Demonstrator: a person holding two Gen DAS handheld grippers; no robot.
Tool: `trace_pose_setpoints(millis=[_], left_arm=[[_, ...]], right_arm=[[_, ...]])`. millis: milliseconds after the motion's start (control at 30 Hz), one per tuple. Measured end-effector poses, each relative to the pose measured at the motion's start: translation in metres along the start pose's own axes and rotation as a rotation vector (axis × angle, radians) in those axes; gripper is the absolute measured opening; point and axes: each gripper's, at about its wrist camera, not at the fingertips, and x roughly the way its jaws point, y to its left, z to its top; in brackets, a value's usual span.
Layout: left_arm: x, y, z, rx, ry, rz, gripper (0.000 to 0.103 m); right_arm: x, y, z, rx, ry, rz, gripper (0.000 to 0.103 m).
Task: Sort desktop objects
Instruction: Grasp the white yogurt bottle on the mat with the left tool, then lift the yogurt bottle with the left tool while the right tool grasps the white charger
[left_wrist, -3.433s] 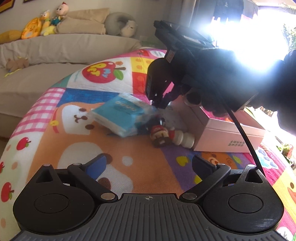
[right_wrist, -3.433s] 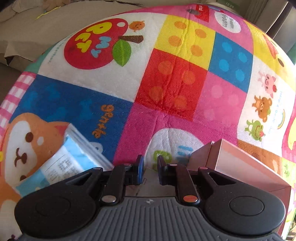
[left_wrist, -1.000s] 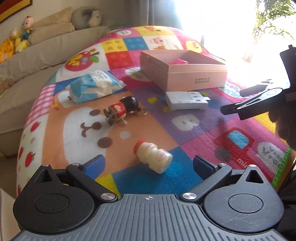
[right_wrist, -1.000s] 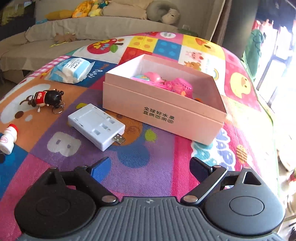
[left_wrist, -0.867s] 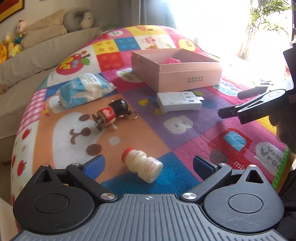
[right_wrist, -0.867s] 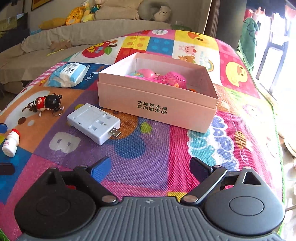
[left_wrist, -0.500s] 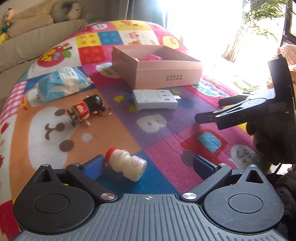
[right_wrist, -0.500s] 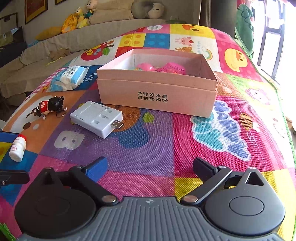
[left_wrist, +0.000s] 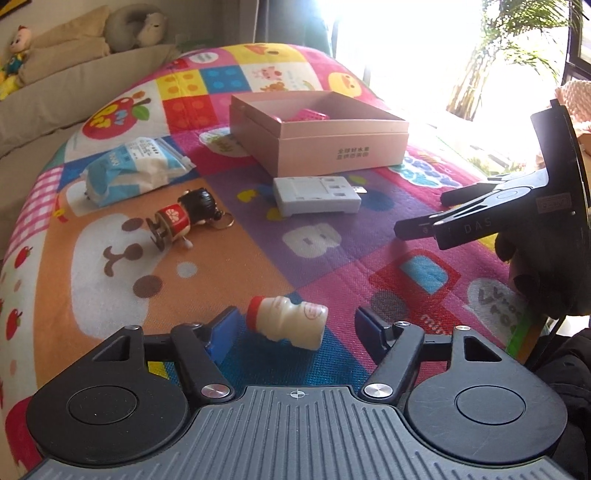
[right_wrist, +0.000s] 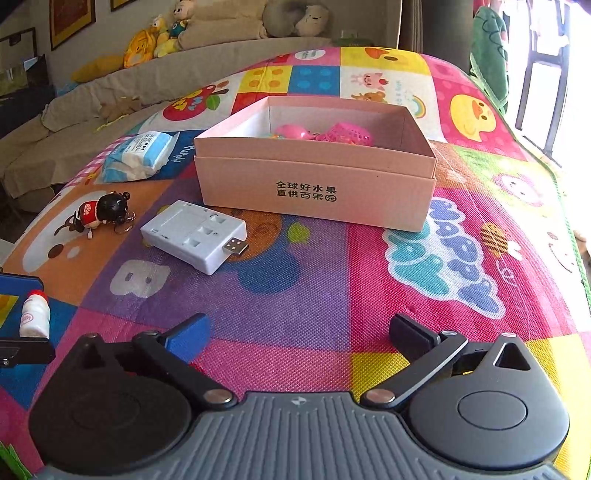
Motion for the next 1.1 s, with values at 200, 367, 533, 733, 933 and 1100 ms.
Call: trace_pose_setpoints(millis=[200, 367, 533, 733, 933, 1100], left_arm=[[-0.001, -0.001, -0.002, 0.004, -0.02, 0.048, 0.052], [0.009, 0.005, 0.004, -0.006, -0.045, 0.21, 0.052], [0.021, 0.025, 0.013, -0.113, -0.068, 0.315, 0.054], [0.019, 0.036, 0.01, -0.175, -0.083, 0.271, 0.071], [0.017, 0.044, 0.009, -0.241, -0.092, 0.267, 0.09], [0.014, 0.039, 0.008, -0.224, -0.111, 0.277, 0.095]], right_arm=[[0.0, 0.0, 0.0, -0.002, 0.001, -0.003, 0.103], [0.0, 0.007, 0.003, -0.012, 0.001, -0.016, 0.103], [0.004, 0.03, 0.011, -0.022, -0.007, 0.044, 0.102], [0.011, 0.057, 0.027, -0.07, 0.007, 0.16, 0.061], [0.029, 0.055, 0.044, -0.091, -0.026, 0.05, 0.061], [0.025, 0.058, 0.049, -0.076, -0.055, 0.077, 0.088]])
